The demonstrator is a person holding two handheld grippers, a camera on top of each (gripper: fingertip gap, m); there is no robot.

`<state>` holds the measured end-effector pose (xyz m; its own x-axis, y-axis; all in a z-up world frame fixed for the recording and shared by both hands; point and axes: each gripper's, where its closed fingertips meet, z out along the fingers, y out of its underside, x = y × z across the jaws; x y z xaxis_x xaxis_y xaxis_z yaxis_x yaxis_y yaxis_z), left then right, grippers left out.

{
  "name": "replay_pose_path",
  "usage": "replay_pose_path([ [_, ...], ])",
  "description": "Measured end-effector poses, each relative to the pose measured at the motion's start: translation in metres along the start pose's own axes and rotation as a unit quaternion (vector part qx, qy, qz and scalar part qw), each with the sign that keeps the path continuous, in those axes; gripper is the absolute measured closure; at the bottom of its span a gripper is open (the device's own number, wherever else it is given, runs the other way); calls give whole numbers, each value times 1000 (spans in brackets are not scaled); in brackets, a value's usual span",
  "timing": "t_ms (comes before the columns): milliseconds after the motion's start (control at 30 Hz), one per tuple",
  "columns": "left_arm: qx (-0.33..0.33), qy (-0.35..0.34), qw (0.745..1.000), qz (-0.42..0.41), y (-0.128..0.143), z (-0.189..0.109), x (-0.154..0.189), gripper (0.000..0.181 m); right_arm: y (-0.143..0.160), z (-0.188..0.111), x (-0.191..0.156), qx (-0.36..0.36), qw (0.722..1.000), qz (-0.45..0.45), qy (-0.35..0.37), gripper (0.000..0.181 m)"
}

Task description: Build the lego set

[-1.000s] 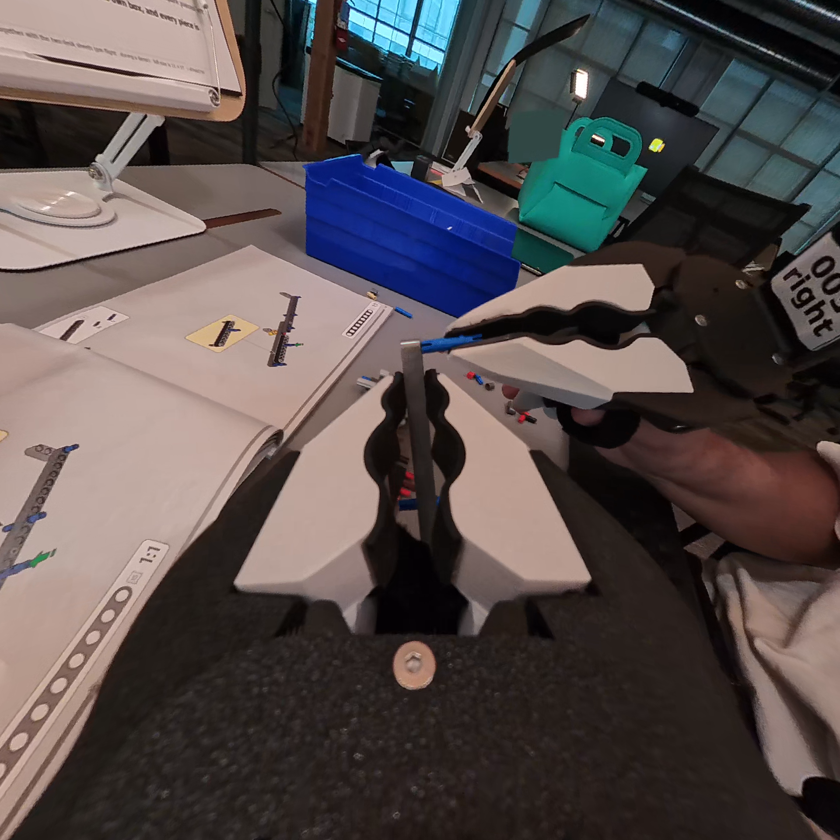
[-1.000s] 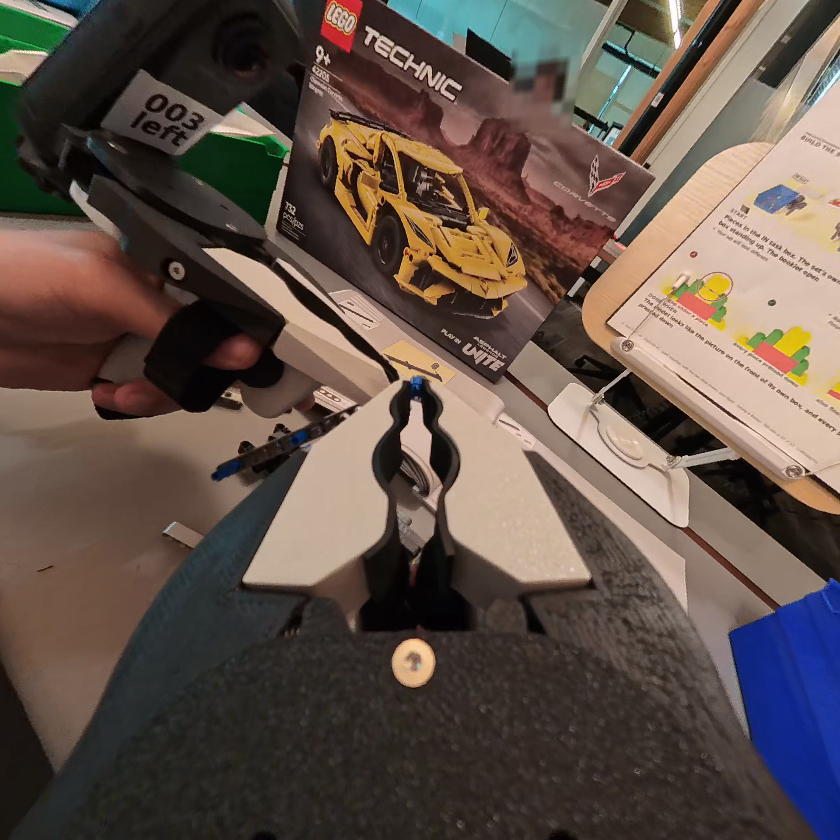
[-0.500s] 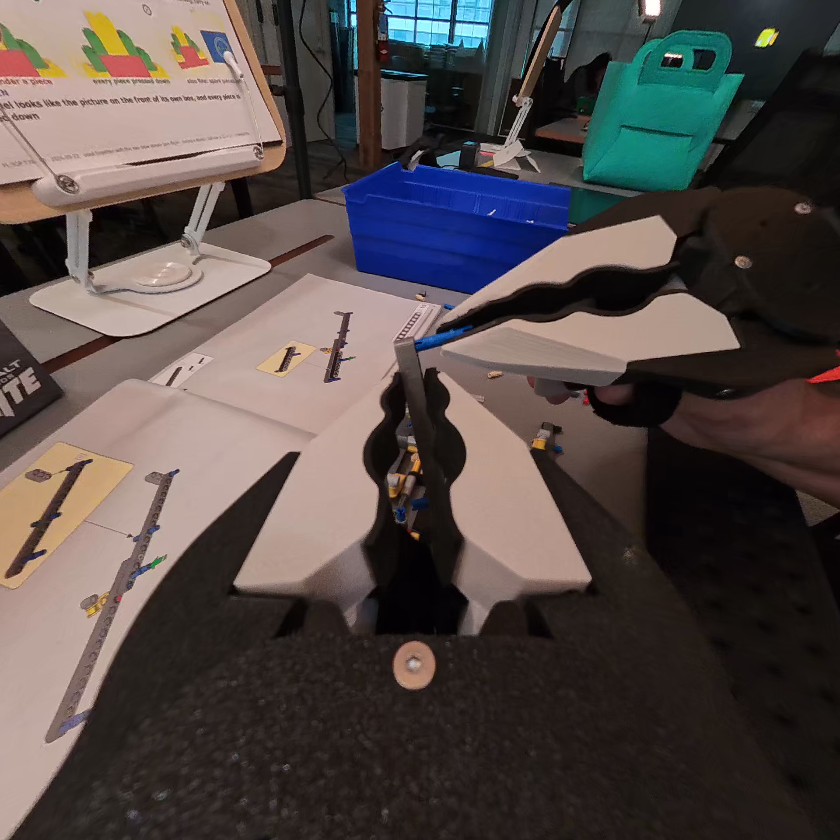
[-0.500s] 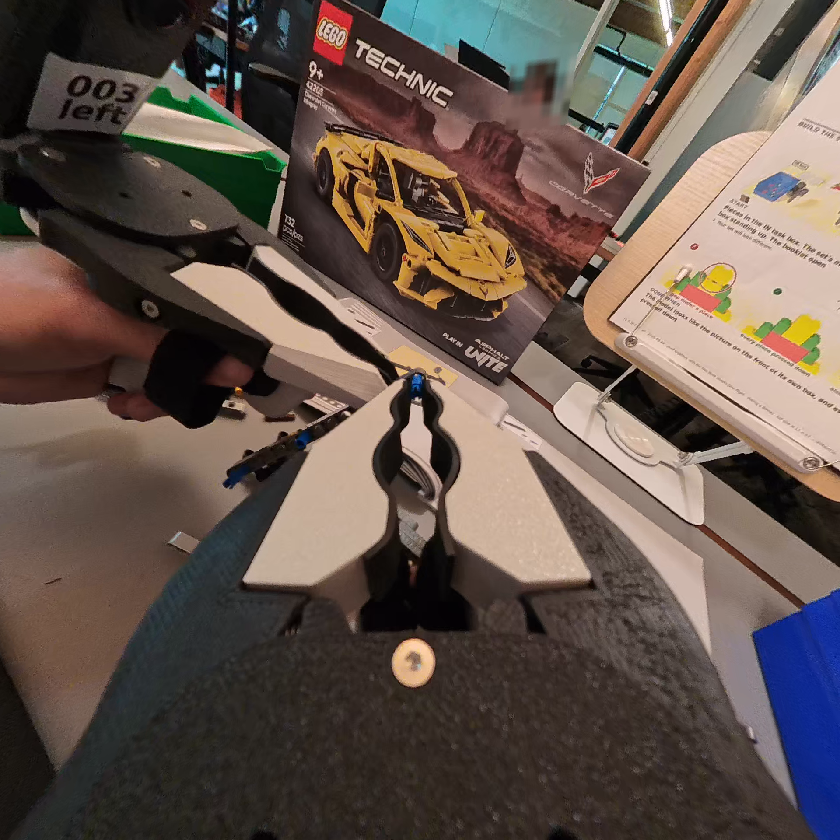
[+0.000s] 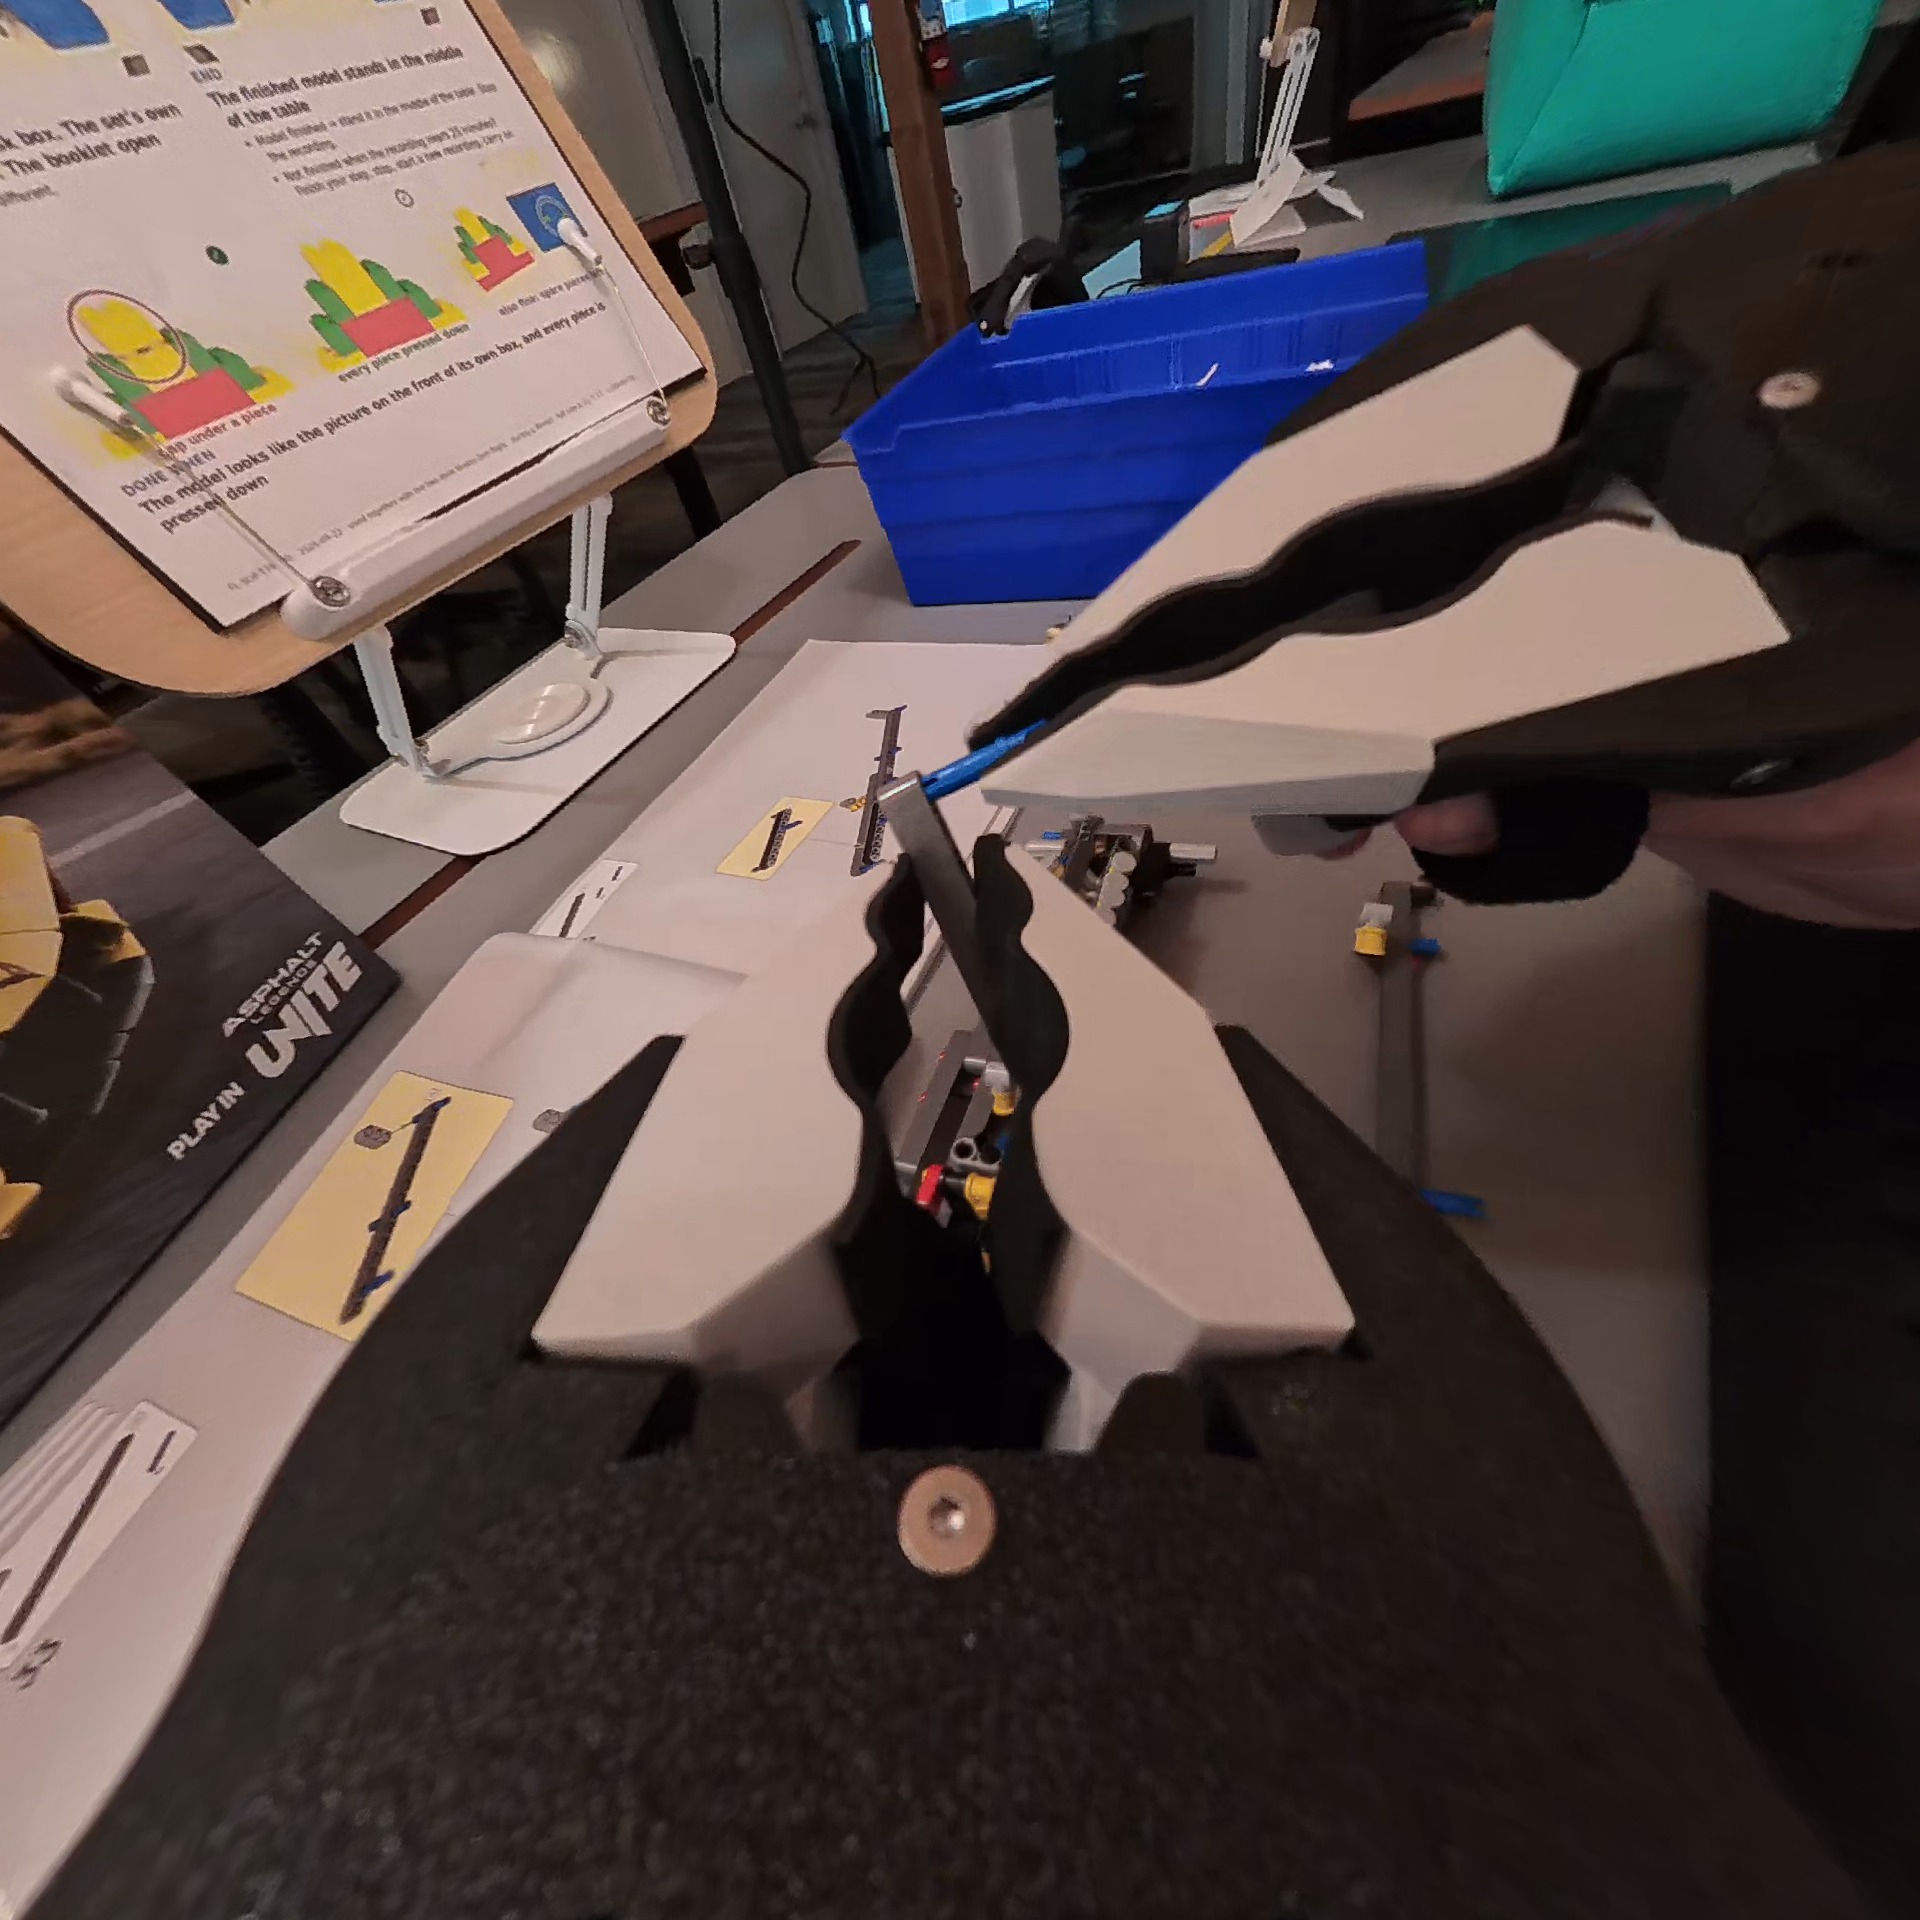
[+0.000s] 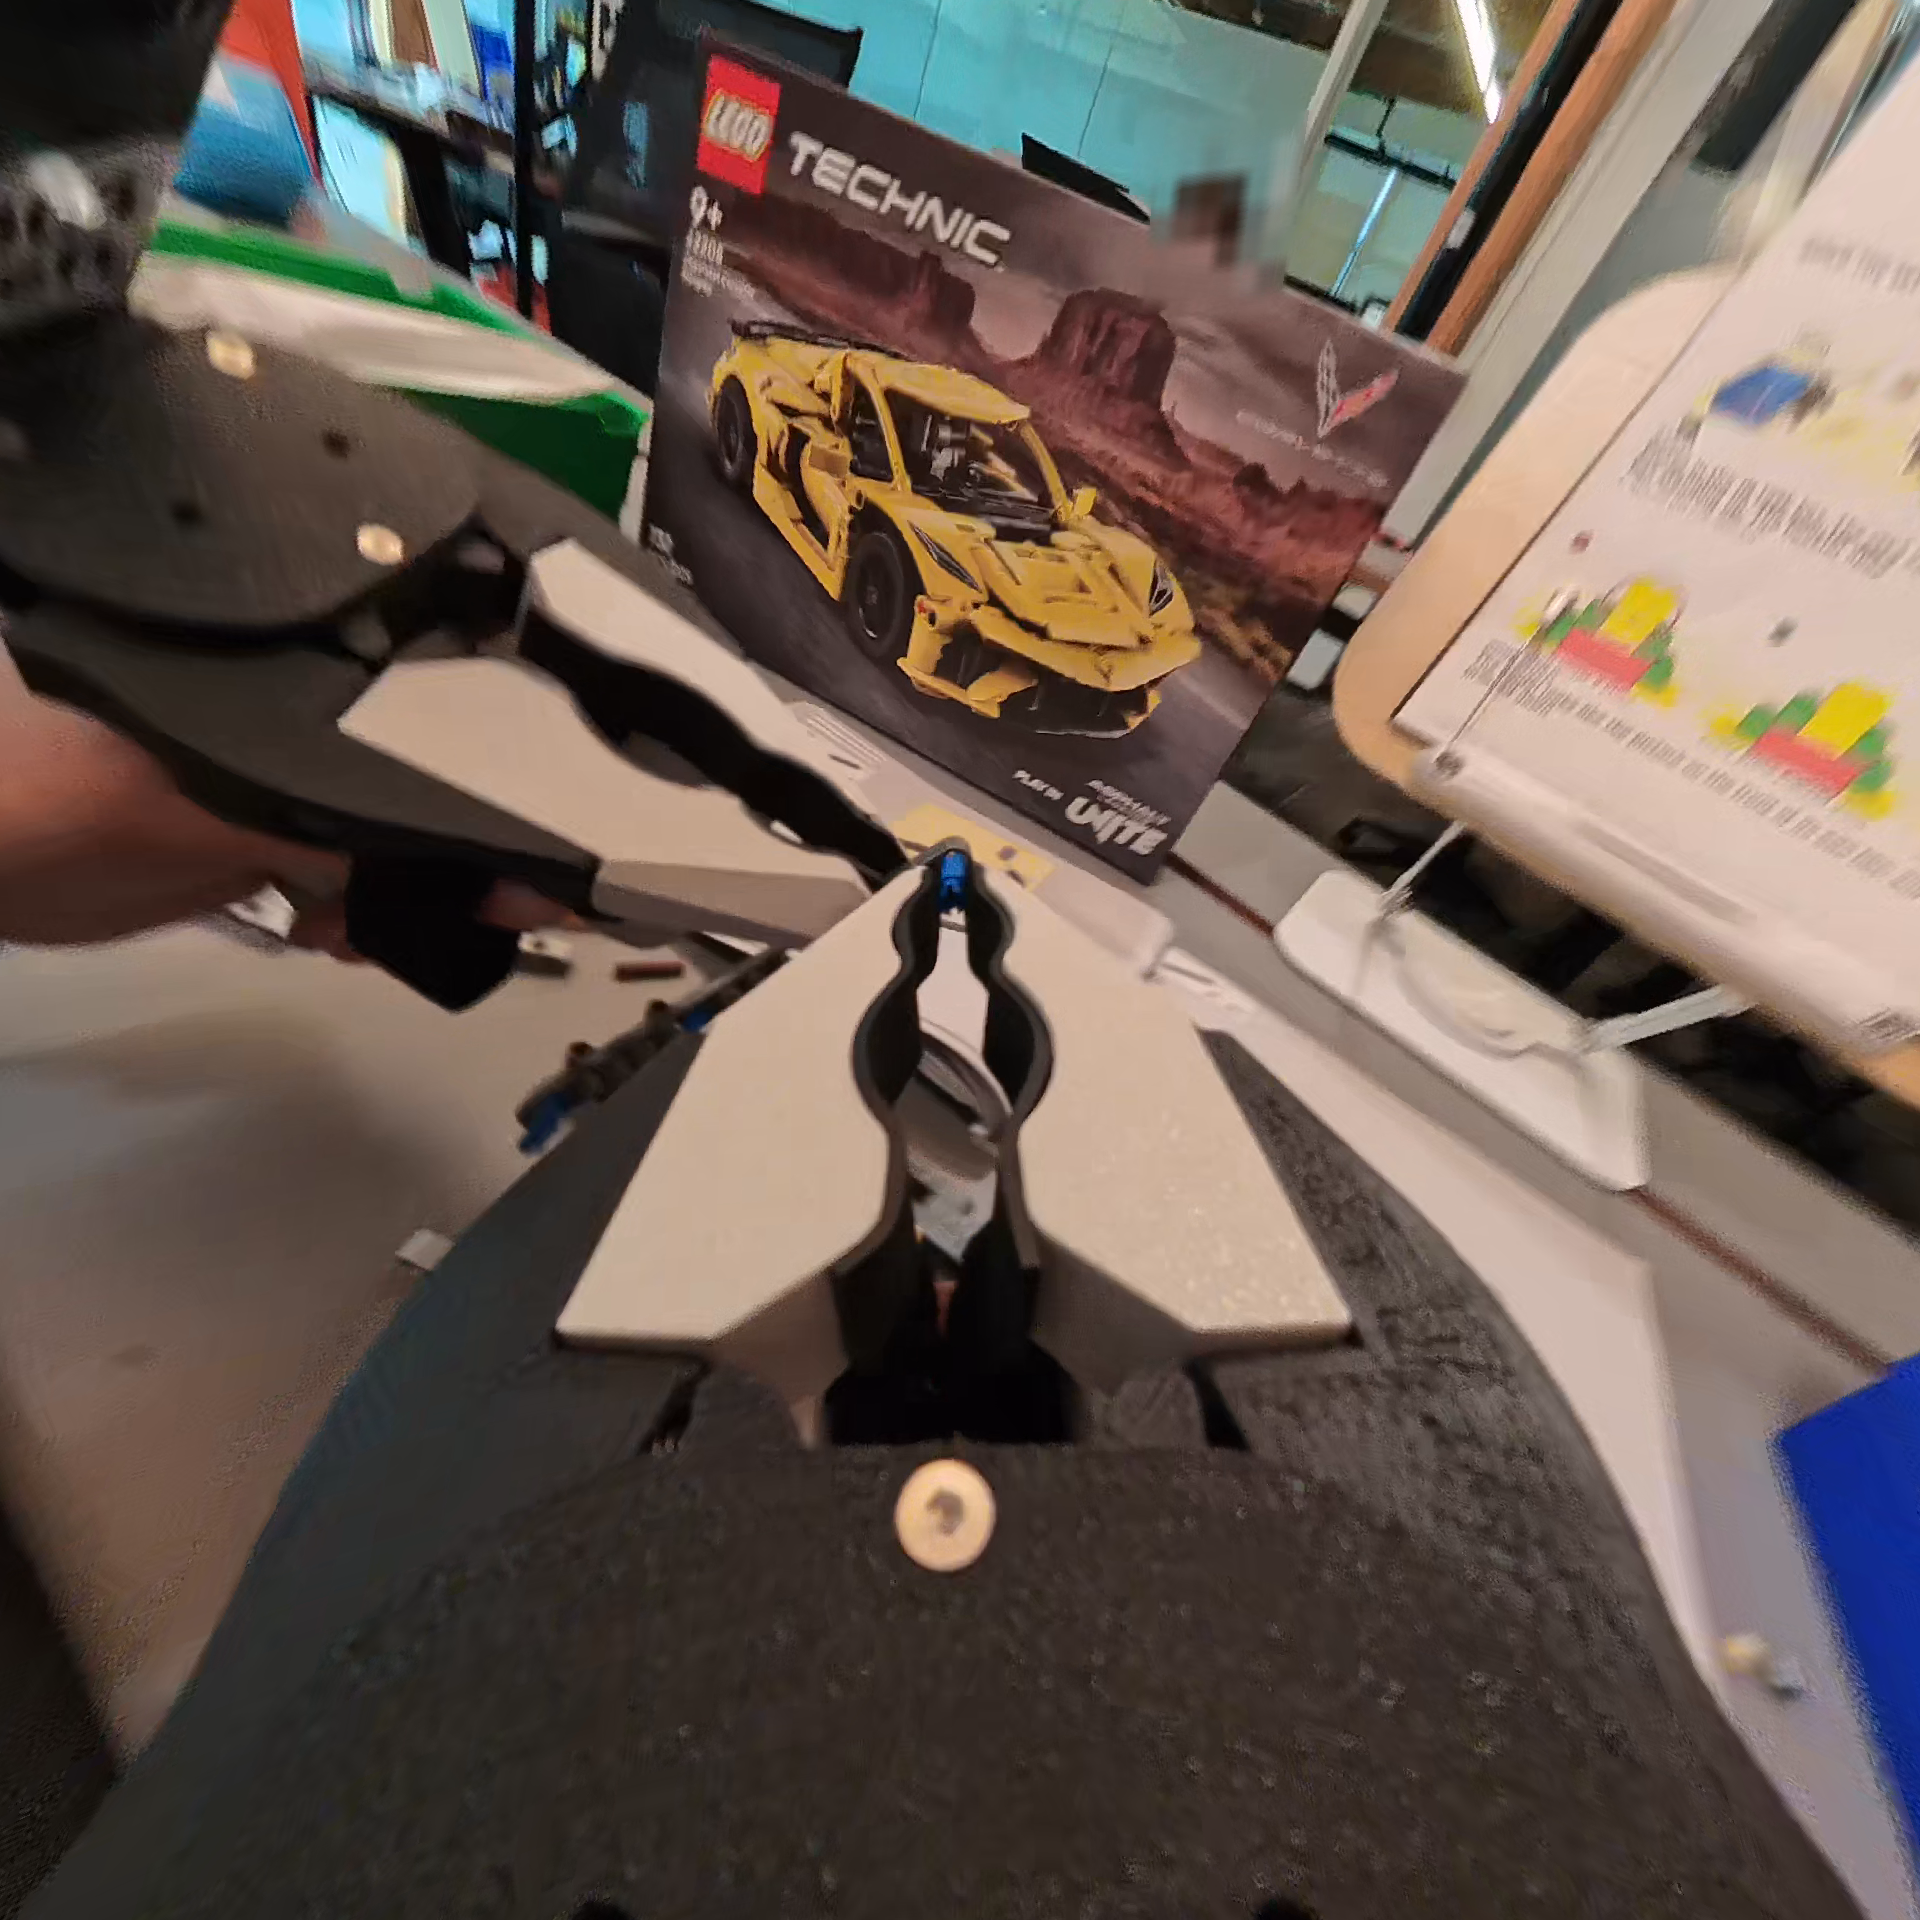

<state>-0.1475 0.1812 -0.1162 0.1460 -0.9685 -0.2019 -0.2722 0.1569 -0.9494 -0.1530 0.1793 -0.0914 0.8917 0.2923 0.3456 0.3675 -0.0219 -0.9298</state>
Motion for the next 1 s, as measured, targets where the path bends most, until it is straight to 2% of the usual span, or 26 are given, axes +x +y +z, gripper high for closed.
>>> replay_pose_path([
  [233, -7, 2, 998, 56, 0, -3, 0, 173, 0, -2, -2, -24, 992, -125, -10, 179],
  [300, -2, 8, 999, 53, -2, -5, 1, 172, -3, -3, -2, -9, 997, -72, -26, 179],
  [367, -3, 22, 999, 44, -2, -4, 5, 173, -6, -3, -3, 14, 998, 36, -59, 179],
  [433, 12, 102, 994, 32, -6, -1, 38, 174, -6, 0, -12, 22, 984, 138, -114, 179],
  [467, 3, 86, 996, 39, -4, 4, 42, 173, -4, 3, -11, 22, 984, 145, -103, 179],
  [500, -2, 68, 996, 62, -2, 6, 41, 174, -3, 2, -6, 28, 991, 105, -74, 179],
  [533, -8, 64, 997, 44, 0, 8, 37, 174, -11, -4, 2, 50, 996, 64, -46, 180],
  [600, -18, 75, 997, -14, 6, 8, 30, 174, -24, -14, 17, 68, 993, 82, -43, 179],
  [667, -23, 70, 997, -15, 9, 8, 24, 174, -21, -14, 34, 67, 989, 121, -48, 179],
  [700, -10, 85, 996, -24, 4, 7, 27, 174, -20, -13, 36, 75, 982, 157, -69, 179],
  [767, -2, 128, 991, -42, -1, 4, 40, 174, -25, -11, 30, 103, 951, 255, -138, 179],
  [833, -5, 124, 992, -26, 1, 5, 40, 174, -22, -7, 19, 95, 912, 345, -200, 179],
  [900, 0, 111, 994, -10, -1, 4, 38, 174, -17, -2, 10, 85, 884, 394, -238, 179],
  [1000, 3, 107, 994, -39, -2, 4, 33, 174, -7, 7, -1, 68, 882, 395, -248, 179],
])
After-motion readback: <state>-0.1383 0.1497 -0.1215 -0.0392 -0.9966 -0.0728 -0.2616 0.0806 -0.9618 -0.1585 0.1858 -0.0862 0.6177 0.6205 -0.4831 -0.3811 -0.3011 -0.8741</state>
